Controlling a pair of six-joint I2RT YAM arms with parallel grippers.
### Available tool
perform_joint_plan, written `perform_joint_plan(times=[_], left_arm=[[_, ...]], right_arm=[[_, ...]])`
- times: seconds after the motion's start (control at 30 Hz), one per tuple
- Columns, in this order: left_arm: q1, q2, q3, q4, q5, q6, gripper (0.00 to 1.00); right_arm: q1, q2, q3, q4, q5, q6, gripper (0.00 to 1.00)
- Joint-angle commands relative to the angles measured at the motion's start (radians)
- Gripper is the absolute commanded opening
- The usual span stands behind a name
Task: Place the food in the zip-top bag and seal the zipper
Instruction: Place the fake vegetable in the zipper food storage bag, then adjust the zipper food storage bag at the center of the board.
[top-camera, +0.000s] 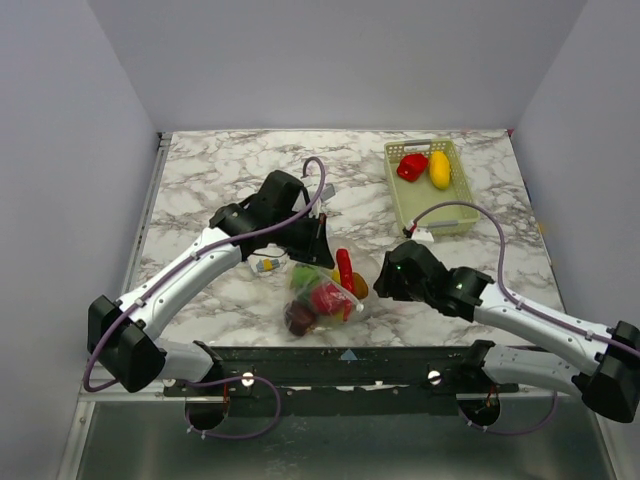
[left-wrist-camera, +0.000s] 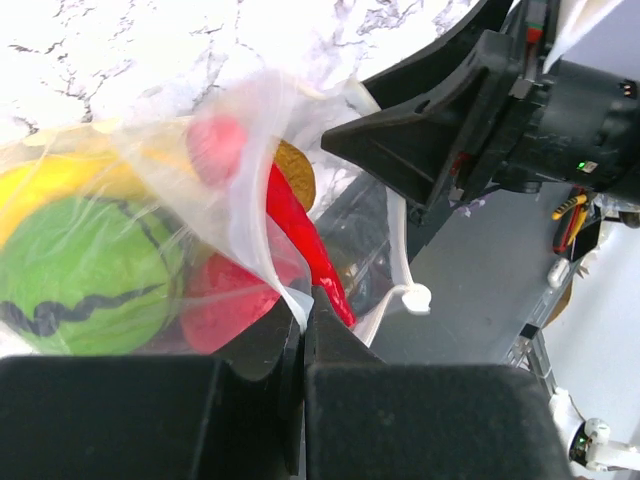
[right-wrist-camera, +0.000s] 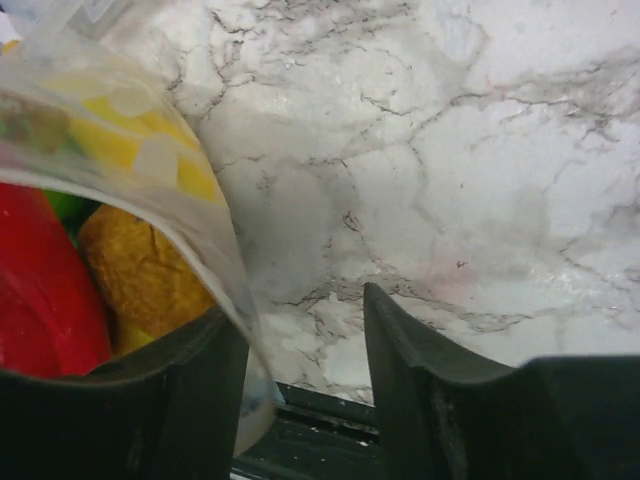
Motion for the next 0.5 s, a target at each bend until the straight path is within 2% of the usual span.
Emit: perform_joint_plan(times=[0.0,0.1,0.23,0.37,0.47], left_arm=[[0.006,-0.024,0.045,-0.051,-0.064,0.005,0.0],[0.007,-0.027,0.062,-0.061,-0.074,0.008,0.0],[0.01,-0.001,0.128,-0.077,-0.065,0.017,0.0],[0.01,0.045,0.207,-0.084,-0.024,0.02,0.0],[0.007,0.081,0.23,-0.048,0.062,-0.012,0.0]], right_arm=[[0.005,0.02,-0.019,0.111,-0.028,0.009,0.42],[0.005,0.007,-0.007,0.168,-0.09,-0.02,0.31],[0.005,-0.001,0.077,0.149,-0.125,-0.036,0.13],[0.005,0.031,0.165,0.169,-0.199,-0.045,0.08],[0.006,0.059,0.179,0.249,-0.258,-0.009,0.06]])
